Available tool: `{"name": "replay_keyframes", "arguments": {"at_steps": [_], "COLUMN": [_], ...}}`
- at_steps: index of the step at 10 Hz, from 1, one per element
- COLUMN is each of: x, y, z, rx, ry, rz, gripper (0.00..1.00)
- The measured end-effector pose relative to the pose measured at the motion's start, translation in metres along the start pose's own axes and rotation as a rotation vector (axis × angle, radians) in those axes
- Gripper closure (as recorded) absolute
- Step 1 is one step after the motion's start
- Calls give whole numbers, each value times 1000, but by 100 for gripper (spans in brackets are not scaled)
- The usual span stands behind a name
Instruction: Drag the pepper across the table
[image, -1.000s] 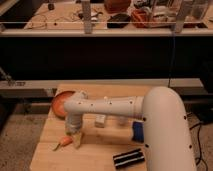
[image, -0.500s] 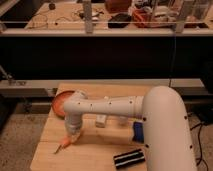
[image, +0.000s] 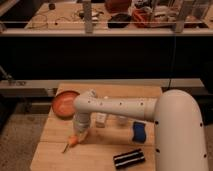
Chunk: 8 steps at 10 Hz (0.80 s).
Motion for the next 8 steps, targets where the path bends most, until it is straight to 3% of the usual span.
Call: {"name": "replay_keyframes", "arguments": {"at_steps": [6, 8], "x": [23, 17], "y": [23, 28], "z": [-12, -10], "rx": [4, 1], "ry": [-17, -24], "rz": [-5, -16], "gripper": [100, 100]}}
